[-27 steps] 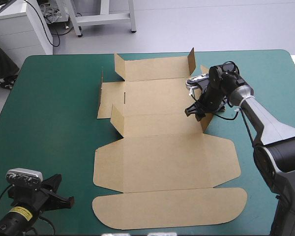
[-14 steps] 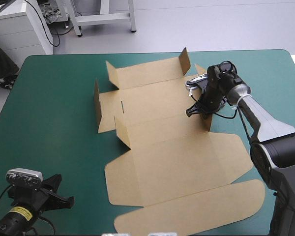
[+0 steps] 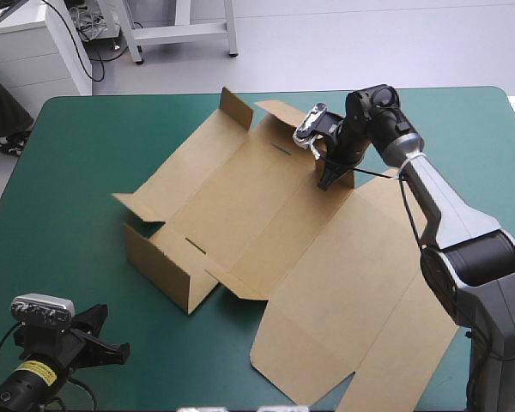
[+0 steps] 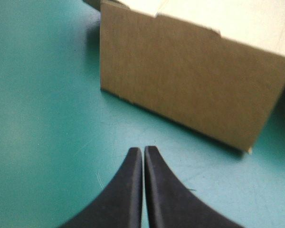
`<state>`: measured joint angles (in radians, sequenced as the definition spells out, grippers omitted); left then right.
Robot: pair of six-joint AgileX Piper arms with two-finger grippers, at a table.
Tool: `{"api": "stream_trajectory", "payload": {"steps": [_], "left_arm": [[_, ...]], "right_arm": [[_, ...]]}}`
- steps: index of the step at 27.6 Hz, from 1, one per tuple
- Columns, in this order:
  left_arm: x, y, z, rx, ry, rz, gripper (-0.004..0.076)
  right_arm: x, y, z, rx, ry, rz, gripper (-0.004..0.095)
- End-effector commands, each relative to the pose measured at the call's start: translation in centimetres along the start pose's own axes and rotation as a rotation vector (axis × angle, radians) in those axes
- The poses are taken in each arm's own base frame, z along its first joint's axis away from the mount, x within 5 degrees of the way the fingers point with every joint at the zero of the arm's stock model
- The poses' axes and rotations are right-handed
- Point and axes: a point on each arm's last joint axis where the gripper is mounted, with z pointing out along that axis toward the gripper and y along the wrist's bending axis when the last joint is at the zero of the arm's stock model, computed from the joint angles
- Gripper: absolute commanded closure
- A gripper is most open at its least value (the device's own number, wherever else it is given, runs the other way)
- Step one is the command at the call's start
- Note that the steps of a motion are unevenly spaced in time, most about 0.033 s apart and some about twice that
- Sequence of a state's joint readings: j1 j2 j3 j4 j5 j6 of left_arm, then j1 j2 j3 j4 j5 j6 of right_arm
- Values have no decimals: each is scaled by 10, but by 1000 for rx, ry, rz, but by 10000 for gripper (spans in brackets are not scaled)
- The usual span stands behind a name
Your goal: Fold the box
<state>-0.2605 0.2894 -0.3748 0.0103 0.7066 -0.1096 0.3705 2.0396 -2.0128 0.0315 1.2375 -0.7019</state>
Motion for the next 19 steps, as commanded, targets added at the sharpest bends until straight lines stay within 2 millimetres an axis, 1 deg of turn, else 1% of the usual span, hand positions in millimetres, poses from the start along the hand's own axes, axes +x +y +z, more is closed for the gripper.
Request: {"api": "stream_trajectory", "payload": {"steps": [1, 3, 5, 9, 12, 14, 19], "left_arm": [[-14, -2, -4, 16, -82, -13, 731], [-14, -2, -4, 16, -82, -13, 731], [-14, -2, -4, 16, -82, -13, 731], [-14, -2, -4, 16, -82, -13, 731], [-14, -2, -4, 16, -82, -13, 731], [-14, -2, -4, 16, -82, -13, 731], [-14, -2, -4, 16, -82, -13, 731]], "right_arm": [[-21, 23, -27, 14, -60, -111, 928], [-36, 44, -21, -12, -65, -196, 928], [-46, 60, -20, -27, -72, -250, 928], [-58, 83, -16, -53, -82, -360, 929], [-64, 93, -13, -66, -91, -470, 928], [-65, 94, -9, -68, -89, -517, 928], [-64, 92, 3, -60, -57, -526, 929]]}}
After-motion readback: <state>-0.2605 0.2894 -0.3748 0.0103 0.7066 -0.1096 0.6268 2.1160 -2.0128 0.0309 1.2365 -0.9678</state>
